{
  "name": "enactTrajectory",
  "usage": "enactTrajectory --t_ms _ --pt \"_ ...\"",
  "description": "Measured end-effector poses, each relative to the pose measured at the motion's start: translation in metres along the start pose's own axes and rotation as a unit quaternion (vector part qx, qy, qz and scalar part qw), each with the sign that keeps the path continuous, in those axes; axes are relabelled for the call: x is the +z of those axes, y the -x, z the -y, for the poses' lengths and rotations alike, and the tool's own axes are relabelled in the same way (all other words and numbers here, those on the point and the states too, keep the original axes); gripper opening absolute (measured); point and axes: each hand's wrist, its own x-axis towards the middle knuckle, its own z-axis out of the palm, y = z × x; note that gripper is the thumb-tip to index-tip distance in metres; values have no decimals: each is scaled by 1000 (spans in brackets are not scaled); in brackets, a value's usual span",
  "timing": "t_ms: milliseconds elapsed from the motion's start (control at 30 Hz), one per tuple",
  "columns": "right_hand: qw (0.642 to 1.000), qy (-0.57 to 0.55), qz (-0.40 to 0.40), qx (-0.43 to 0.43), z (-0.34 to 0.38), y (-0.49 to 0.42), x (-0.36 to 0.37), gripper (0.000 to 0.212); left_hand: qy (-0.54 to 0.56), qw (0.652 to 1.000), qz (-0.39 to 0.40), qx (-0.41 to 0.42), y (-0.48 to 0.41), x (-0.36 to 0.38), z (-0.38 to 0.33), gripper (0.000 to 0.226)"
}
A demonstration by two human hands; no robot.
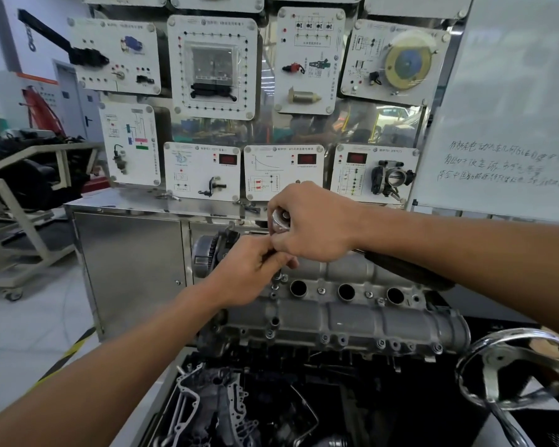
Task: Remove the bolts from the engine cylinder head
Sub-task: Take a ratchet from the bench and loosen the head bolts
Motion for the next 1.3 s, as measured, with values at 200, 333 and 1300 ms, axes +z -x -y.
enactTrajectory --t_ms 200,333,1300 --pt "980 -126 43 149 15 0 8 25 22 999 -34 23 5 3 0 38" --pt "844 -434 103 299 33 1 10 16 70 994 -80 -13 10 12 3 17" --pt "975 213 30 -55 -12 27 -48 23 12 998 -38 52 -23 15 -51 18"
